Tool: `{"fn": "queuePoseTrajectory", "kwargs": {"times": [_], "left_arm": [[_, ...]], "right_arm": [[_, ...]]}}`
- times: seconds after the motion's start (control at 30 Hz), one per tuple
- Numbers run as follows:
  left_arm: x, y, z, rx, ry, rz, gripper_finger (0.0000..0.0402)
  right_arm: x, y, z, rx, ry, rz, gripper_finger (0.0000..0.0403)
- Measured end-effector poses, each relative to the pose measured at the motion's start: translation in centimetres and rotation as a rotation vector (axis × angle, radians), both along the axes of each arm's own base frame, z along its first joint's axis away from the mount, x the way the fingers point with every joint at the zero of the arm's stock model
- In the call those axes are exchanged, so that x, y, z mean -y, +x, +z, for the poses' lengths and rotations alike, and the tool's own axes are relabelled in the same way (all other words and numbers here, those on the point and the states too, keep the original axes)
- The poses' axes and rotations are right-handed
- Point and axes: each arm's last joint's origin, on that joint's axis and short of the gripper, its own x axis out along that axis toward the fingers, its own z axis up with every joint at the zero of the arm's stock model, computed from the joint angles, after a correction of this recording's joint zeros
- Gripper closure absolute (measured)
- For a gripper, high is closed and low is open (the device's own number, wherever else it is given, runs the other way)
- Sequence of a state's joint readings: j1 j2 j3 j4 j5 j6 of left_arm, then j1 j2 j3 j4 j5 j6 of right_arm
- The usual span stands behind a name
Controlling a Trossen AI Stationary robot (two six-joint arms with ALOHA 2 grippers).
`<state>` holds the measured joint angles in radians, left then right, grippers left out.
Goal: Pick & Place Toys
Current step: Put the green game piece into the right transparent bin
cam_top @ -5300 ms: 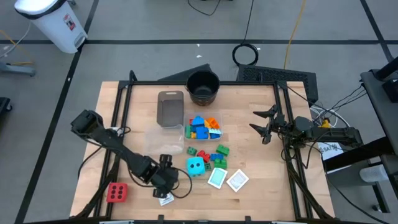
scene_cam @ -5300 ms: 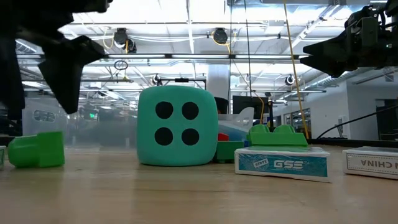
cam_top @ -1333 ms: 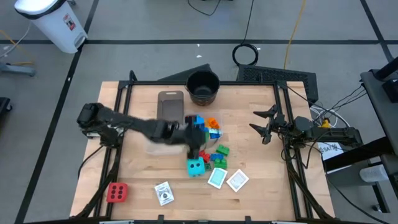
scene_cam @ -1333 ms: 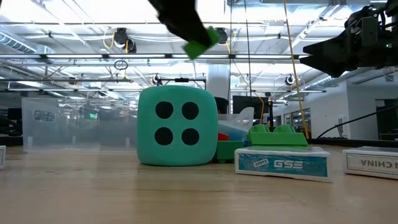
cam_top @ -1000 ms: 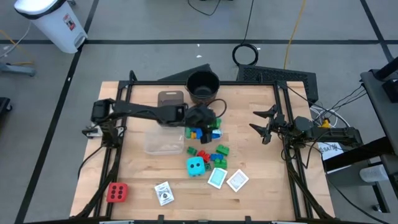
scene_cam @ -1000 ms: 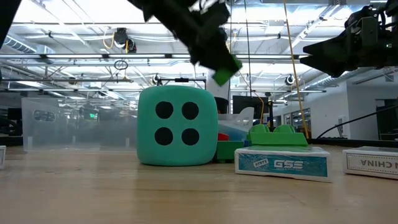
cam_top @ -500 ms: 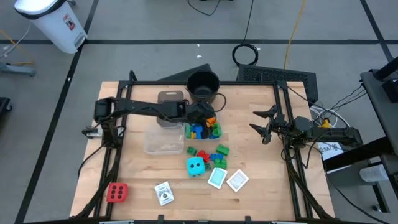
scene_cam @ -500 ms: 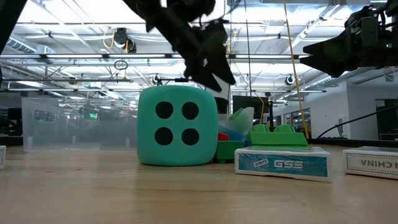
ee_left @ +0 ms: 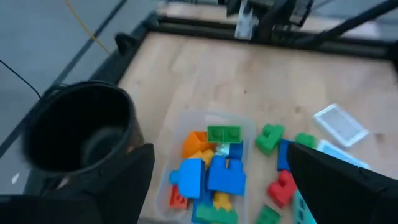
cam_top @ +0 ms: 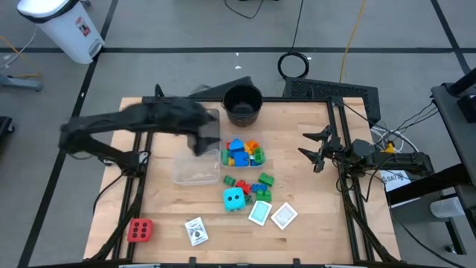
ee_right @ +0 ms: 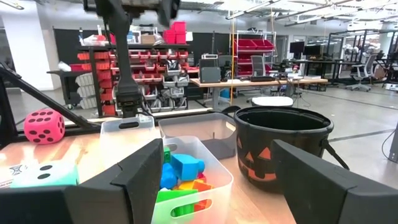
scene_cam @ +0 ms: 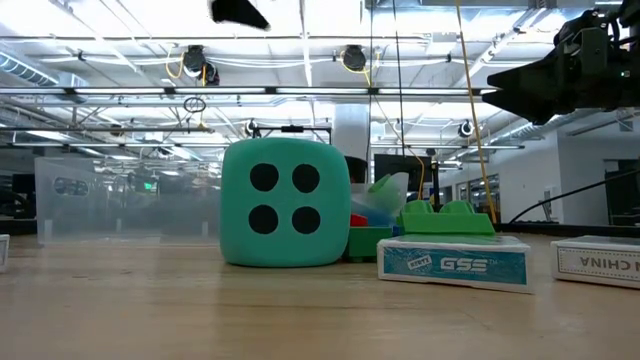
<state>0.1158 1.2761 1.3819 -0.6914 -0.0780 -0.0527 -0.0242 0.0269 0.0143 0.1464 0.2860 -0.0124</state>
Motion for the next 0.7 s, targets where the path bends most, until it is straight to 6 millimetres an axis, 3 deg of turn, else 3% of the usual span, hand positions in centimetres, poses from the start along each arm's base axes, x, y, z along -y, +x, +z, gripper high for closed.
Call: {"fn": "queuePoseTrajectory", "kwargs": {"times": [0.17, 0.33, 0.47, 0.7], "left_arm": [[0.8, -6.8, 3.3, 0.096, -0.02, 0.018, 0.0036], [1.9, -12.1, 3.8, 0.113, -0.117, 0.042, 0.0025], [2.9, -12.8, 0.7, 0.157, -0.082, -0.055, 0.0019], [3.2, -11.3, -8.8, 0.367, 0.031, -0.111, 0.0025]], "right_arm": [[0.0, 0.0, 0.0, 0.001, 0.0, 0.0, 0.0136], [0.0, 0.0, 0.0, 0.0, 0.0, 0.0, 0.0135], [0.0, 0.0, 0.0, 0.0, 0.0, -0.001, 0.0135], [0.0, 0.0, 0.0, -0.001, 0.0, 0.0, 0.0136]]}}
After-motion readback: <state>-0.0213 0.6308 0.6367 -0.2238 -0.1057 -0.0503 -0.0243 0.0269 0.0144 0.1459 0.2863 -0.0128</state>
